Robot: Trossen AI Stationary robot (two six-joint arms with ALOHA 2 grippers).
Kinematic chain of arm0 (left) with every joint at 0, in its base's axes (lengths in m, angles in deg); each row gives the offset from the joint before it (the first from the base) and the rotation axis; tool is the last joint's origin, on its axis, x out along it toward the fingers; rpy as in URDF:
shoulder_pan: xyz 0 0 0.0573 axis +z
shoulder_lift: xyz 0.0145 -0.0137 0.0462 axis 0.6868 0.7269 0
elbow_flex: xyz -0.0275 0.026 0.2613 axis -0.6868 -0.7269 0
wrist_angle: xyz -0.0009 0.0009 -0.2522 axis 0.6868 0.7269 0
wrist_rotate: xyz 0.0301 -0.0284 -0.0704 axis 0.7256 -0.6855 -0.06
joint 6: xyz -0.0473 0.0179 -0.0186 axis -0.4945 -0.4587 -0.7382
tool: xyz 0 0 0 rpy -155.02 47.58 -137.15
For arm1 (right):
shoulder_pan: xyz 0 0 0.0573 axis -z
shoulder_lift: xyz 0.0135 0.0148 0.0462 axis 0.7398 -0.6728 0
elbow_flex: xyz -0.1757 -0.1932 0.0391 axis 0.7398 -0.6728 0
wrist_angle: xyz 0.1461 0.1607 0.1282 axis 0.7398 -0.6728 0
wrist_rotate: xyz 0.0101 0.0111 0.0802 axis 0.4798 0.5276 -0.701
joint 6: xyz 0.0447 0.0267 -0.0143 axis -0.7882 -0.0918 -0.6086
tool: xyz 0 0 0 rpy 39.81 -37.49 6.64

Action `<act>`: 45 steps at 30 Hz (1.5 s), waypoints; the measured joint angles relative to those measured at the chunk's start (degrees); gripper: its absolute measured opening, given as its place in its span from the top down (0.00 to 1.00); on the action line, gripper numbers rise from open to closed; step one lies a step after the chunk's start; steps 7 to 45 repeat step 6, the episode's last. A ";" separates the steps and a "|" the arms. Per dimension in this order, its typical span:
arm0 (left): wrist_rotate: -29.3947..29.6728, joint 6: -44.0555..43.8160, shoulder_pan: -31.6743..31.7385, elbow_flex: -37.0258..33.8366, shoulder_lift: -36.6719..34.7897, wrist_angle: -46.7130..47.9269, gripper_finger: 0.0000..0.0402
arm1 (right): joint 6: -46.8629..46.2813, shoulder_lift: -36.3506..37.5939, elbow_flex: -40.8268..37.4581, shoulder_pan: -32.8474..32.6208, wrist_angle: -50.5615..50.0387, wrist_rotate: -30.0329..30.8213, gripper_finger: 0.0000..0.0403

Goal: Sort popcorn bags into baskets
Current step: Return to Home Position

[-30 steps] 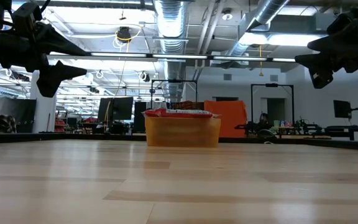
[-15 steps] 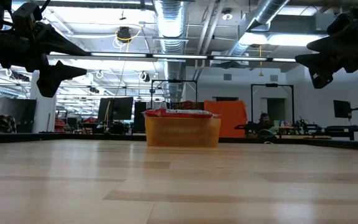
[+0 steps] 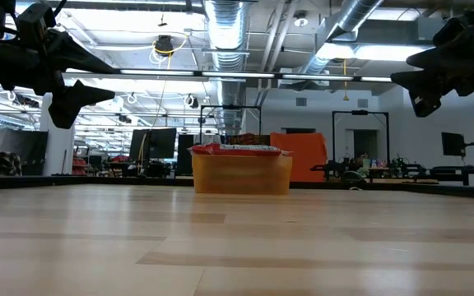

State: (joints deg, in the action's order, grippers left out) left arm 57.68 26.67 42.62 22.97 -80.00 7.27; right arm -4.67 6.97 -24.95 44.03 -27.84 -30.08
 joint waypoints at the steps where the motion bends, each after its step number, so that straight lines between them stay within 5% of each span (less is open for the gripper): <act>1: 0.00 0.01 0.00 0.00 0.00 0.00 0.49 | 0.00 0.00 0.00 0.00 -0.02 0.00 0.52; 45: 0.00 -0.01 0.00 0.00 0.00 -0.01 0.49 | 0.01 0.02 0.00 0.00 -0.01 0.00 0.51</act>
